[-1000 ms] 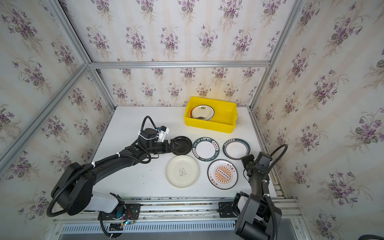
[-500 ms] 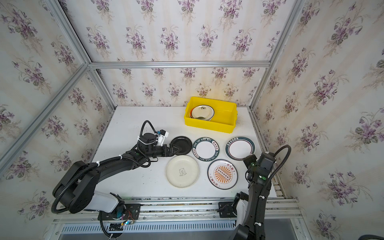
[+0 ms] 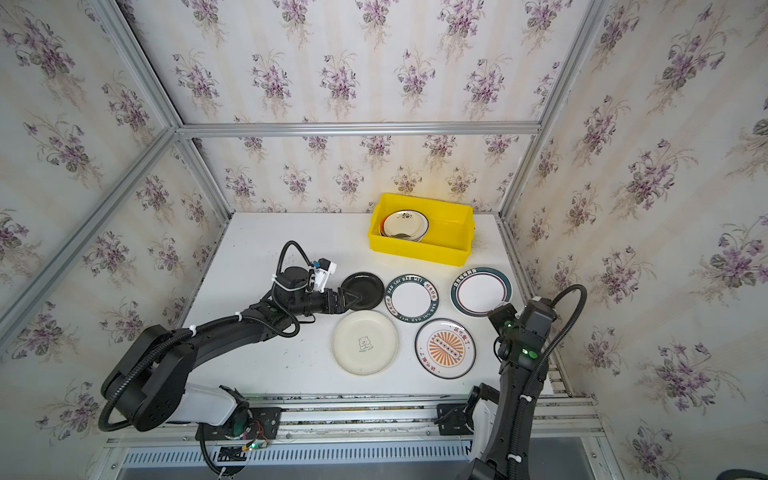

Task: Place the plates into the plastic bin on the countertop
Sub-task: 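Grasp the rim of the large teal red-ringed plate with right gripper, then lift the teal plate upright and carry it with right gripper to the bin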

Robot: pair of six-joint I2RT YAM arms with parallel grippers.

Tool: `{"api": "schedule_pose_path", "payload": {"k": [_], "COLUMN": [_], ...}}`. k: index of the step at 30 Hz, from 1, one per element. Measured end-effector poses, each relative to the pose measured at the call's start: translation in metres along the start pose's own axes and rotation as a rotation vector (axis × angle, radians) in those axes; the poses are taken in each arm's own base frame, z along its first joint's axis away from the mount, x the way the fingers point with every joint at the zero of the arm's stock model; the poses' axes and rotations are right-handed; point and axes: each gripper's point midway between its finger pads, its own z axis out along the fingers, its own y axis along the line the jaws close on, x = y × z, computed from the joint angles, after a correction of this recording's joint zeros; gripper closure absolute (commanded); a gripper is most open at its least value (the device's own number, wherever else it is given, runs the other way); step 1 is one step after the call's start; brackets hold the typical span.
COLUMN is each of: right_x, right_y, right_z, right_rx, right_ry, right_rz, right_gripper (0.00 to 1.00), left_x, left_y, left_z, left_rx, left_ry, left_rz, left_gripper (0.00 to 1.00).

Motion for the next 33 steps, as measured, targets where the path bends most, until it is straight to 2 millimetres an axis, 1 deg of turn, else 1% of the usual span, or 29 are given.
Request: {"api": "schedule_pose_path", "payload": {"k": [8,11,19,26,30,33], "right_x": [-0.014,-0.014,-0.025,-0.031,-0.033,-0.028], "right_y": [0.017,0.023,0.049,0.066,0.084,0.099], "right_z": [-0.014,-0.017,-0.027,-0.022,-0.020,-0.015], "right_rx": [-0.036,-0.055,-0.136,-0.188,-0.229,-0.252], "right_ry": [-0.040,-0.034,-0.034,-0.007,0.003,0.027], "right_rz": [-0.025,-0.027,-0.045,-0.020,-0.040,-0.070], "right_gripper": [1.00,1.00,1.00,1.00,1.00,1.00], "left_x": [0.000,-0.001,-0.001,-0.002,-0.002,-0.002], "left_y": [-0.004,-0.005,-0.005,-0.006,-0.006,-0.006], "left_z": [0.000,0.000,0.005,0.004,0.003,0.003], "left_rx": [0.025,0.029,0.034,0.035,0.036,0.035], "left_ry": [0.003,0.001,0.013,0.009,0.009,0.008], "left_rz": [0.010,0.012,0.008,0.010,0.010,0.010], "left_gripper": [0.01,0.00,0.01,0.01,0.00,0.00]}}
